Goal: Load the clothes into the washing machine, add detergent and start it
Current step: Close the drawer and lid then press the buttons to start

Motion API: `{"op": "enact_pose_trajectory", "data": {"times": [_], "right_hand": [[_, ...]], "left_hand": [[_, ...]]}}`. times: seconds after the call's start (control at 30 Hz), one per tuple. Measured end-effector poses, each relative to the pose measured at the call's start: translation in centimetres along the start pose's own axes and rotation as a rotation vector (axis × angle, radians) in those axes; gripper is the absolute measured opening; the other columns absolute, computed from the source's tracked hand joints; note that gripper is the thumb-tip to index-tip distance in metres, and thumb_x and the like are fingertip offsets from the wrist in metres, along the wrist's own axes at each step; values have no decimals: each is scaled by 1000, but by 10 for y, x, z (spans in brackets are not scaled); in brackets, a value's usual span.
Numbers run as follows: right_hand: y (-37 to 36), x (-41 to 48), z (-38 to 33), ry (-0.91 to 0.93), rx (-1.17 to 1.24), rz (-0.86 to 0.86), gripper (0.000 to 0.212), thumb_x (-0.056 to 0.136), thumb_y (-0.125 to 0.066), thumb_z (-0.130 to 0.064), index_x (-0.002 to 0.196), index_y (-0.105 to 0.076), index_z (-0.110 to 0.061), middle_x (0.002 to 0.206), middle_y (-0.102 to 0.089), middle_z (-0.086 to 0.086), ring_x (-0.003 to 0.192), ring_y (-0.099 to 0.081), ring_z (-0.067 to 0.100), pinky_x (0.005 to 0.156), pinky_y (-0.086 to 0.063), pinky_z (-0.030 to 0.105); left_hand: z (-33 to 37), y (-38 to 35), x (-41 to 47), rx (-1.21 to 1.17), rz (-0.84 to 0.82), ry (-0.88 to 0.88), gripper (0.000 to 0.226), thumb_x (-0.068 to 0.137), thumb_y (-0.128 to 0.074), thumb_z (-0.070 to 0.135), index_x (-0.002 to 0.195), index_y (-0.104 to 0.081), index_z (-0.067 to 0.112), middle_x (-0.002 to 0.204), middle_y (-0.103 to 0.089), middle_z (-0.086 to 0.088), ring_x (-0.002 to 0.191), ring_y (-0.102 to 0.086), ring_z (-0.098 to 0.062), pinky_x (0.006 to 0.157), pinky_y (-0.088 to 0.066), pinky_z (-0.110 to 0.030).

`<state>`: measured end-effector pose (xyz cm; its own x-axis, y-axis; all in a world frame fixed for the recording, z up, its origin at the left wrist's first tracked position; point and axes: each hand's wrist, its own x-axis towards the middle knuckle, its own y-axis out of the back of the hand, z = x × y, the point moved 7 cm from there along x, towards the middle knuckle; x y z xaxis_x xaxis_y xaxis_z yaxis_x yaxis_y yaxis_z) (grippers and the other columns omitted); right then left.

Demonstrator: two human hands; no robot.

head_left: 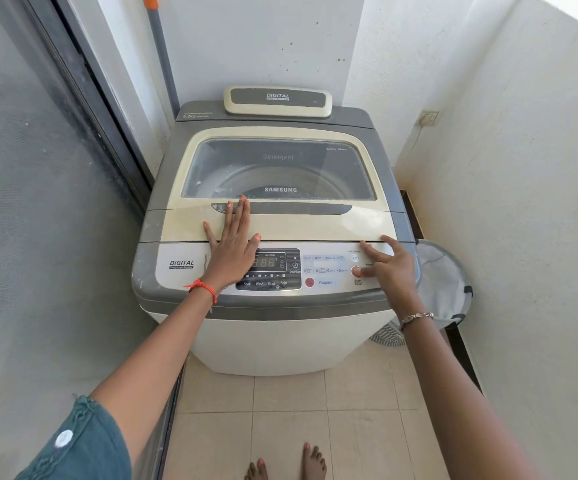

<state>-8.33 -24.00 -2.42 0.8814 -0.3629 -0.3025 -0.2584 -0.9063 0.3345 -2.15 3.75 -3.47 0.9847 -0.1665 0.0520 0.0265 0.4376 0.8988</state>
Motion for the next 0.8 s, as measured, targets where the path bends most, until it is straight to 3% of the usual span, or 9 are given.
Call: {"op": "enact_pose_trajectory", "data": {"times": [0.07, 0.2, 0.3, 0.43, 0.53, 0.67, 0.7, 0.8], "right_hand": [[0, 0, 0, 3, 1, -2, 77, 61, -77, 10, 131, -51, -8, 87, -60, -21, 110, -53, 8, 90, -41, 19], [0, 0, 2, 3, 13, 7, 76, 63, -77, 8, 132, -50, -8, 112, -67, -5, 105, -50, 5, 88, -40, 19], [0, 0, 1, 2, 21, 13, 76, 63, -76, 10, 132, -49, -8, 115, -67, -2, 109, -51, 7, 88, -40, 20], [-1, -2, -2, -2, 17, 10, 74, 64, -76, 11, 130, -51, -8, 107, -62, -12, 105, -50, 5, 73, -42, 8], [-1, -5, -3, 2, 13, 18, 73, 64, -76, 10, 131, -51, -8, 118, -63, -6, 117, -51, 11, 73, -43, 8], [-2, -10, -4, 26, 18, 5, 74, 65, -76, 9, 132, -50, -7, 127, -60, 3, 114, -52, 12, 65, -44, 1], [-3, -11, -4, 38, 8, 2, 72, 65, -76, 8, 131, -51, -7, 132, -57, 3, 117, -51, 14, 69, -44, 2], [-4, -15, -5, 61, -35, -14, 69, 66, -76, 6, 130, -53, -7, 143, -44, 1, 123, -49, 20, 86, -44, 19]], "left_hand": [[0, 0, 0, 5, -2, 1, 63, 101, -25, 29, 146, 18, 20, 155, 21, 8, 142, 22, -11, 108, 18, -55], [0, 0, 0, 11, -7, 5, 64, 101, -26, 29, 146, 18, 20, 154, 22, 9, 141, 22, -11, 107, 18, -55], [1, 0, -1, 25, -18, 5, 65, 101, -27, 29, 146, 19, 20, 154, 23, 8, 141, 23, -11, 107, 18, -55], [2, 1, -2, 21, -31, 4, 66, 101, -28, 28, 146, 19, 19, 154, 24, 8, 141, 24, -12, 107, 18, -55], [2, 2, -2, 20, -40, 2, 66, 101, -28, 29, 146, 20, 19, 154, 25, 8, 141, 24, -12, 107, 17, -56], [2, 3, -3, 20, -65, 2, 67, 101, -28, 29, 145, 21, 20, 153, 26, 8, 141, 24, -13, 107, 17, -56], [3, 3, -3, 14, -73, 0, 67, 101, -28, 29, 145, 21, 20, 153, 26, 8, 141, 24, -13, 107, 18, -56], [4, 5, -3, -3, -92, -3, 67, 101, -28, 28, 145, 21, 20, 153, 26, 8, 141, 25, -13, 107, 18, -55]]}}
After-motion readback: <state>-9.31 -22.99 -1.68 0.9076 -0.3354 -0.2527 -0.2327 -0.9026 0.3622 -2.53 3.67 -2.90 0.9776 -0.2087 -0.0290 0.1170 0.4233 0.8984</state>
